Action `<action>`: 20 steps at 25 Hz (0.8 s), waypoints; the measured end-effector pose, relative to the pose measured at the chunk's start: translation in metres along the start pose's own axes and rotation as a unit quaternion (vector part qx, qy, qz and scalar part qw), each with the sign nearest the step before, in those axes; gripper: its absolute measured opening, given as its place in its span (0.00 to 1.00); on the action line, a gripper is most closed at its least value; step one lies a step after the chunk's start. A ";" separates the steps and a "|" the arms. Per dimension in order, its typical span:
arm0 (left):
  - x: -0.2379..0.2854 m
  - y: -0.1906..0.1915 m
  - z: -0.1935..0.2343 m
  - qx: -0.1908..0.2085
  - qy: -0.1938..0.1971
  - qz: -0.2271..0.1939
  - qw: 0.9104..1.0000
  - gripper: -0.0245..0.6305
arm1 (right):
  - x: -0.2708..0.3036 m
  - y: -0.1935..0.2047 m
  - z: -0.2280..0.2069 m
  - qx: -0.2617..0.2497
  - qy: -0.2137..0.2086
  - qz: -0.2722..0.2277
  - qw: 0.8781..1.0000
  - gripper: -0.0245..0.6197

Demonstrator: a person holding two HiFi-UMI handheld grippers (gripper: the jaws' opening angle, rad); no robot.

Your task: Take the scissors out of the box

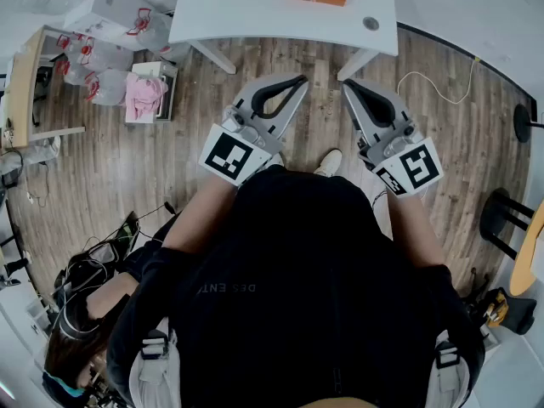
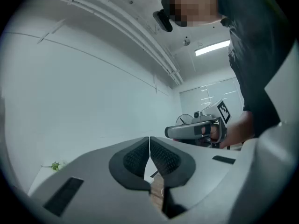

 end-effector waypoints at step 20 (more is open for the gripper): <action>0.034 -0.003 -0.024 -0.011 0.010 -0.006 1.000 0.07 | -0.031 -0.008 -0.027 -0.007 0.014 -0.006 1.000 0.05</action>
Point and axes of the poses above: the fingertips, and each gripper's own axes: x forward along the fingers, z to its left, y out of its underside, the point moved 8 cm from there along -x, backward along the fingers, and after that the axes turned 3 degrees about -z, right-handed, at the moved point
